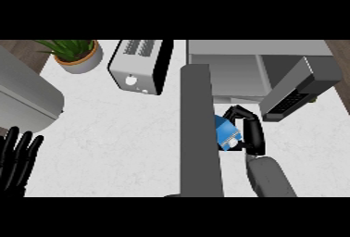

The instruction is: Pick up the milk, place it into the microwave and close the microwave

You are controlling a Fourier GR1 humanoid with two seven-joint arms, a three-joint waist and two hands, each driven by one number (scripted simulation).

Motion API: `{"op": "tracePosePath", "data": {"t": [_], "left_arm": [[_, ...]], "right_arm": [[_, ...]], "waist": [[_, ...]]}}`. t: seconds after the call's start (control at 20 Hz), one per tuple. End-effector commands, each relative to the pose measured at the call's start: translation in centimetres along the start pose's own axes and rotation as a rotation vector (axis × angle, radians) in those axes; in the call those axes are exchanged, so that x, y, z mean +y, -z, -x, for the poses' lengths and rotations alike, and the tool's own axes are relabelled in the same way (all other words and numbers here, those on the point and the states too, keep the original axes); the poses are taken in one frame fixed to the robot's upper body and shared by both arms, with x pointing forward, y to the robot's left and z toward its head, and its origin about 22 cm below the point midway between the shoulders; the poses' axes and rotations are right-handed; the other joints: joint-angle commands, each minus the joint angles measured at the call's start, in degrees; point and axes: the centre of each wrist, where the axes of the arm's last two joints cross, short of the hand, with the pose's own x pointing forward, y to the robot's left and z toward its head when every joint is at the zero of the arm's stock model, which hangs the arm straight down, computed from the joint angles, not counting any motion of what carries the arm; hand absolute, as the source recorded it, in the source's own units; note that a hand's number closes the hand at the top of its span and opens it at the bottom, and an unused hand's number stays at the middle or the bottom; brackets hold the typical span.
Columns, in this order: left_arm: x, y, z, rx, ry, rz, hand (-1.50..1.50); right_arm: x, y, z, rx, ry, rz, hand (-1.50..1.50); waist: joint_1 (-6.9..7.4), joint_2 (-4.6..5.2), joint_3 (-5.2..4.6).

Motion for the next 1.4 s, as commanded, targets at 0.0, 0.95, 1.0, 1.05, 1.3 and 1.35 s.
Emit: {"op": "tracePosePath", "data": {"t": [0.0, 0.95, 1.0, 1.05, 1.3, 1.35], "left_arm": [[0.0, 0.4, 0.6, 0.014, -0.01, 0.022, -1.5], [0.1, 1.1, 0.2, -0.017, -0.01, 0.041, -1.5], [1.0, 1.2, -0.1, -0.027, 0.005, 0.049, -1.5], [-0.1, 1.4, 0.7, -0.009, 0.003, 0.053, -1.5], [0.2, 2.6, 1.1, 0.004, 0.036, 0.064, -1.5], [0.9, 1.5, 0.6, 0.004, 0.068, 0.054, -1.5]], "right_arm": [[-0.4, 5.6, -1.4, 0.042, -0.095, 0.046, 1.5], [-6.6, 13.0, -0.8, 0.071, -0.492, 0.35, 1.5], [-5.9, 13.8, -1.4, 0.039, -0.537, 0.359, 1.5], [-5.5, 13.7, -1.3, 0.019, -0.543, 0.344, 1.5], [-4.7, 14.6, -1.9, 0.066, -0.652, 0.151, -1.5], [-5.4, 15.1, -2.3, 0.07, -0.645, 0.16, -1.5]], "waist": [[0.21, 0.13, 0.02], [3.88, 1.76, 0.24], [4.67, 1.98, 0.22], [4.22, 2.03, 0.24], [4.53, 2.22, 0.18], [5.44, 2.13, 0.19]]}}
